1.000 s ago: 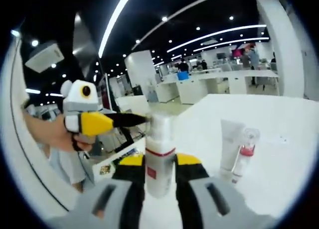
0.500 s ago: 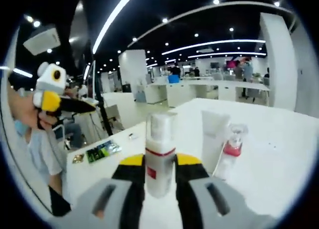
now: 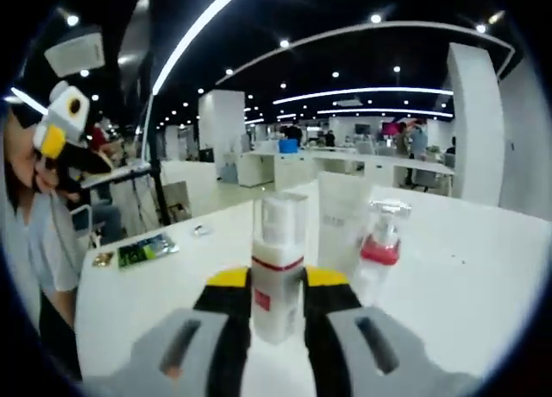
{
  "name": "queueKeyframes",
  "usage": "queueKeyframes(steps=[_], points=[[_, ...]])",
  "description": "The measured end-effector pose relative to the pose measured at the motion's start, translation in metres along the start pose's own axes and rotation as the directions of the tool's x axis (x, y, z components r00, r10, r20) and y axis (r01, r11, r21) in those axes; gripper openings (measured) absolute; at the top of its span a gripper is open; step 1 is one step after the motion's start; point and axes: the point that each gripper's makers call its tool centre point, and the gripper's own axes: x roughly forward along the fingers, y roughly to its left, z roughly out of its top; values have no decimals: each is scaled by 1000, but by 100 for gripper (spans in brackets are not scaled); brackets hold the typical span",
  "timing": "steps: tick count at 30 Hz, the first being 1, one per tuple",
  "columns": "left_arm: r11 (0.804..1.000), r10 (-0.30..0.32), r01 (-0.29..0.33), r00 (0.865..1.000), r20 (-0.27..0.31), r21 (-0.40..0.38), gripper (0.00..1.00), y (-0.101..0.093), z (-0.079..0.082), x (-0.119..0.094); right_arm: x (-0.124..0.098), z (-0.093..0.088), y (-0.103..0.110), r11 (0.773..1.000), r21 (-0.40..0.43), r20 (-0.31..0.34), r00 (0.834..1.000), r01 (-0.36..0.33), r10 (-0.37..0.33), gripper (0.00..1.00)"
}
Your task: Arrange the skincare products in the storage area until every visible bottle or jar stands upright without overlapping.
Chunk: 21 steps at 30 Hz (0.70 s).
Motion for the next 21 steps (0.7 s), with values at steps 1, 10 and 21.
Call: queueKeyframes(steps=[1, 10, 21], points=[[1000, 2, -2, 1000, -5, 2, 43, 1, -1, 1, 1, -3, -1, 1000, -3, 1, 1000, 3, -3, 20], [1000, -4, 3, 999, -33, -26, 43, 9, -6, 10, 12, -29, -3, 1000, 10, -36, 999, -7, 7, 20], [997, -9, 2, 996, -85, -80, 42, 15, -21, 14, 24, -41, -10, 1000, 8, -43, 999, -6, 7, 20]])
